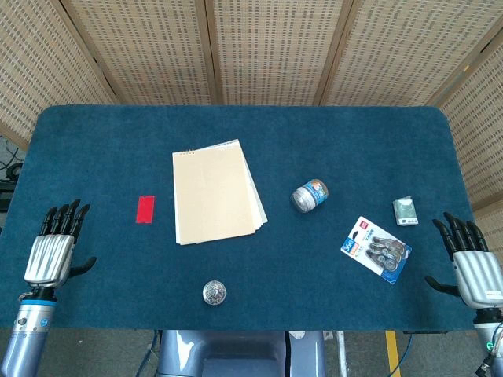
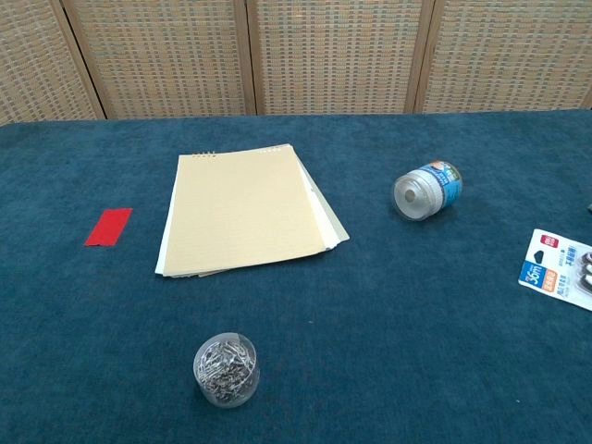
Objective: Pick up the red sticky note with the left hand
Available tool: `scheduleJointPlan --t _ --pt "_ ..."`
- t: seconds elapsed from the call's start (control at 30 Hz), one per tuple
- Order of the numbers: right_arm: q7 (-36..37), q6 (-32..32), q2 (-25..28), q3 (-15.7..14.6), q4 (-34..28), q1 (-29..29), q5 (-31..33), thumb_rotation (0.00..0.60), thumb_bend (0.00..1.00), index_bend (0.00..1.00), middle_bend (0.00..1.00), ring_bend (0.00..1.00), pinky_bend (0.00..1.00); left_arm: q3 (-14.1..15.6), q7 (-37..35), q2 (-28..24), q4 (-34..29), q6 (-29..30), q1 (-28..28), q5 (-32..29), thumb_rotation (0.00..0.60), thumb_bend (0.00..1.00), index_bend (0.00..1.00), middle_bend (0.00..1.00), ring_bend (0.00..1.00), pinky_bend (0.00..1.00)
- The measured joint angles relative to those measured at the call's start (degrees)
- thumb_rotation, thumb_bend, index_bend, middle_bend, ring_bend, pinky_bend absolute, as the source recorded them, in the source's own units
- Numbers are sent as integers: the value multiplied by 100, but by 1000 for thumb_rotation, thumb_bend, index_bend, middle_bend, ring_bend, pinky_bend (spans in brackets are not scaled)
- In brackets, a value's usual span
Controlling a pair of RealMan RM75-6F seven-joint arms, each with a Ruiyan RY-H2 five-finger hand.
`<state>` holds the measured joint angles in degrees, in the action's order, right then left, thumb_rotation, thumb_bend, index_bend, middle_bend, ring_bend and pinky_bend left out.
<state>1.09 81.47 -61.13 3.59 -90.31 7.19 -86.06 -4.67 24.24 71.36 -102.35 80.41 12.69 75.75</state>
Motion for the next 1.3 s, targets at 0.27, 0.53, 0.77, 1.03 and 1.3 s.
scheduleJointPlan --t 0.27,0.53,0.77,1.03,1.3 --pt "-75 24 -6 -17 -38 -6 -35 600 53 0 0 0 0 1 -21 -3 16 -19 10 3 600 215 0 0 0 0" --pt "-53 30 -1 -18 -35 -13 -29 600 53 0 0 0 0 -5 -20 1 10 -11 10 1 600 214 0 0 0 0" --pt "-91 13 -10 -10 -46 2 -21 600 53 0 0 0 0 -11 -30 20 63 -72 41 -33 600 216 0 0 0 0" --pt "-88 -7 -14 -24 -36 7 -27 600 53 0 0 0 0 -13 -20 23 60 -73 45 -50 600 216 0 0 0 0" --pt "-31 -5 -9 -20 -13 8 -27 600 53 0 0 0 0 3 32 52 68 -86 57 -44 600 263 0 0 0 0"
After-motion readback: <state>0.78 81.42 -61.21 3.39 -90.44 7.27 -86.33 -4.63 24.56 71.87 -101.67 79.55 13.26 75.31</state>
